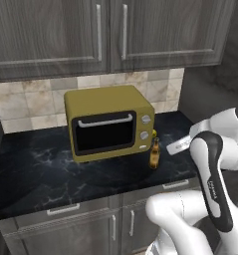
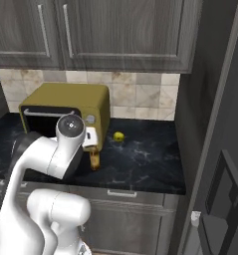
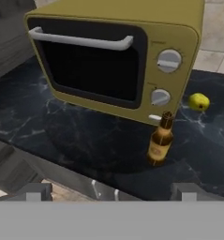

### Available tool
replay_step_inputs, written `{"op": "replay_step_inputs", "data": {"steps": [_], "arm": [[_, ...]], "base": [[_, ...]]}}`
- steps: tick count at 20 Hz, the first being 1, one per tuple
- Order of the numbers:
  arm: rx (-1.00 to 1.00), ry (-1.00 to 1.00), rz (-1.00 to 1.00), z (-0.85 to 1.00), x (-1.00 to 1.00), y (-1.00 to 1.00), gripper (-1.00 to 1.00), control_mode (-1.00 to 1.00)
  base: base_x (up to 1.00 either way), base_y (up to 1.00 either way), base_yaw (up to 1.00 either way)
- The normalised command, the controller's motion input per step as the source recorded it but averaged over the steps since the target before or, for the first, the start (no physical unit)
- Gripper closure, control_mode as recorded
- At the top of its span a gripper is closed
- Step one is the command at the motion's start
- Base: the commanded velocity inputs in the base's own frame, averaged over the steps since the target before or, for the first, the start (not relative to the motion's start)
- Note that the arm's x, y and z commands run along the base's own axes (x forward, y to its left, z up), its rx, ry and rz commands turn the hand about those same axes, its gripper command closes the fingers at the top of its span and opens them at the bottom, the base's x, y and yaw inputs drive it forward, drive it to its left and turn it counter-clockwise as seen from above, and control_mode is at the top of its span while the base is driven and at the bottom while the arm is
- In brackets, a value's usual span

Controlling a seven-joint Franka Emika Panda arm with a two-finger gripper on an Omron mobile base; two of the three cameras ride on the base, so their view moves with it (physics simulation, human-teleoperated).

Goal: Place the beer on the top shelf of the fridge to keep it out of children's reach, and place the sweet potato and pear on lower shelves for easy access.

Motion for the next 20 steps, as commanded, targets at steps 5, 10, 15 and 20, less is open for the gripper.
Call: {"op": "replay_step_inputs", "data": {"steps": [5, 10, 15, 20], "arm": [[0.0, 0.0, 0.05, -0.18, 0.08, -0.25, -1.0, -1.0], [0.0, 0.0, 0.1, -0.3, 0.09, -0.25, -1.0, -1.0], [0.0, 0.0, 0.13, -0.33, 0.17, -0.16, -1.0, -1.0], [0.02, -0.02, 0.15, -0.27, 0.22, -0.13, -1.0, -1.0]], "base": [[0.0, 0.0, 0.0], [0.0, 0.0, 0.0], [0.0, 0.0, 0.0], [0.0, 0.0, 0.0]]}}
